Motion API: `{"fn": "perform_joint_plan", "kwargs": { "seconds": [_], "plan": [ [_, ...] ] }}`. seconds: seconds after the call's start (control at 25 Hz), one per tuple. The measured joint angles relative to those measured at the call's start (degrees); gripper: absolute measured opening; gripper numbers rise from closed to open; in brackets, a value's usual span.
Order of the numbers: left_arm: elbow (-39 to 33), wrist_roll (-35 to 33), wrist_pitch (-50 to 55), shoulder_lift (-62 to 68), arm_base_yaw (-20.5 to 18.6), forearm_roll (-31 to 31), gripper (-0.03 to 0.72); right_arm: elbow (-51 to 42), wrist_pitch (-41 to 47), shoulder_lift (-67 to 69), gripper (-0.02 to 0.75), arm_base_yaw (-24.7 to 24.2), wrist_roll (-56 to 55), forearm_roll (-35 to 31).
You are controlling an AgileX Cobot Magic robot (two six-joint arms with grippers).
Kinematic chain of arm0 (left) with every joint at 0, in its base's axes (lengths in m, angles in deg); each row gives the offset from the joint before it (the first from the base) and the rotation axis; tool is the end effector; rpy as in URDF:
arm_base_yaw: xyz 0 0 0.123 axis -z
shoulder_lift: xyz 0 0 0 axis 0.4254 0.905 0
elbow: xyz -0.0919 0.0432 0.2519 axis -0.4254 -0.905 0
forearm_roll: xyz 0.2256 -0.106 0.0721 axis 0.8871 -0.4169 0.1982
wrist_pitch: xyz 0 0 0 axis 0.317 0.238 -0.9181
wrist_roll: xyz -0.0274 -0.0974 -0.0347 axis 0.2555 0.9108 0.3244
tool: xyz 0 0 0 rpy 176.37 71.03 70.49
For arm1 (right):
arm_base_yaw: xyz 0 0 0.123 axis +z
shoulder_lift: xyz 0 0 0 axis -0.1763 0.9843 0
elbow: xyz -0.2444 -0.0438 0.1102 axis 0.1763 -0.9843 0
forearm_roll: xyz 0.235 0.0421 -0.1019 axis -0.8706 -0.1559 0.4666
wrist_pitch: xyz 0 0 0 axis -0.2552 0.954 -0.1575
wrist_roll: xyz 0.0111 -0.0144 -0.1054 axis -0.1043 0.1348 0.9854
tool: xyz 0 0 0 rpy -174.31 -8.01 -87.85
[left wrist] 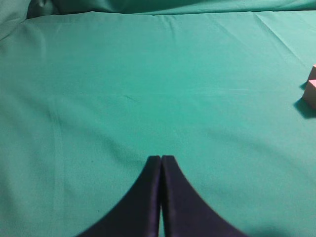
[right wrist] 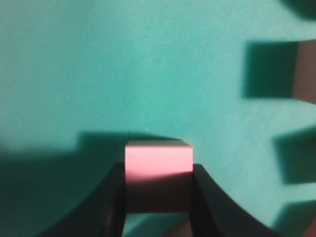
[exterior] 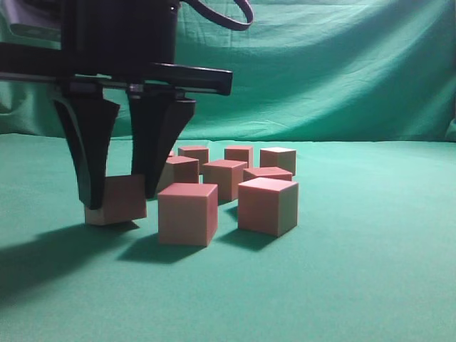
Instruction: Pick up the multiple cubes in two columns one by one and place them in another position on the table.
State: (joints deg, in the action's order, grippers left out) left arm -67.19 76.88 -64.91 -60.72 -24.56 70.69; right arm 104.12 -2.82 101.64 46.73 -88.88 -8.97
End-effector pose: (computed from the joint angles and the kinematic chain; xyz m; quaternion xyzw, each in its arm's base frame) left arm 0.0897 -0.0002 0.1734 0.0128 0.7934 0.0078 0.6085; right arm 0.2303 0.3495 0.1470 -0.3887 0.9176 0.0384 0.0736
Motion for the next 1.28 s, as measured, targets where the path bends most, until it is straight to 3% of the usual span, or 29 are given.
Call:
{"fn": "perform_joint_plan", "kwargs": {
  "seconds": [0.12, 0.24, 0.28, 0.36, 0.48, 0.84, 1.0, 1.2, 1.28],
  "plan": [
    [0.0, 0.0, 0.0, 0.0, 0.0, 0.0, 0.0, 0.0, 0.0, 0.1, 0.257, 0.0, 0.0, 0.0],
    [0.0, 0.0, 0.0, 0.0, 0.0, 0.0, 0.0, 0.0, 0.1, 0.1, 0.384, 0.0, 0.0, -0.2],
    [0.0, 0.0, 0.0, 0.0, 0.0, 0.0, 0.0, 0.0, 0.1, 0.1, 0.384, 0.0, 0.0, -0.2],
    [0.0, 0.0, 0.0, 0.0, 0.0, 0.0, 0.0, 0.0, 0.1, 0.1, 0.505, 0.0, 0.1, -0.5],
    [0.0, 0.0, 0.0, 0.0, 0.0, 0.0, 0.0, 0.0, 0.0, 0.1, 0.598, 0.1, 0.2, -0.6],
    [0.0, 0.0, 0.0, 0.0, 0.0, 0.0, 0.0, 0.8, -0.6, -4.0, 0.607, 0.5, 2.0, 0.3],
    [0.0, 0.0, 0.0, 0.0, 0.0, 0.0, 0.0, 4.6, 1.4, -8.5, 0.441, 0.5, 2.0, 3.7],
    [0.0, 0.0, 0.0, 0.0, 0.0, 0.0, 0.0, 9.5, 2.8, -16.1, 0.103, 0.5, 1.8, 6.3],
    [0.0, 0.0, 0.0, 0.0, 0.0, 0.0, 0.0, 9.9, 2.1, -19.7, 0.038, 0.5, 0.6, 6.4]
  ]
}}
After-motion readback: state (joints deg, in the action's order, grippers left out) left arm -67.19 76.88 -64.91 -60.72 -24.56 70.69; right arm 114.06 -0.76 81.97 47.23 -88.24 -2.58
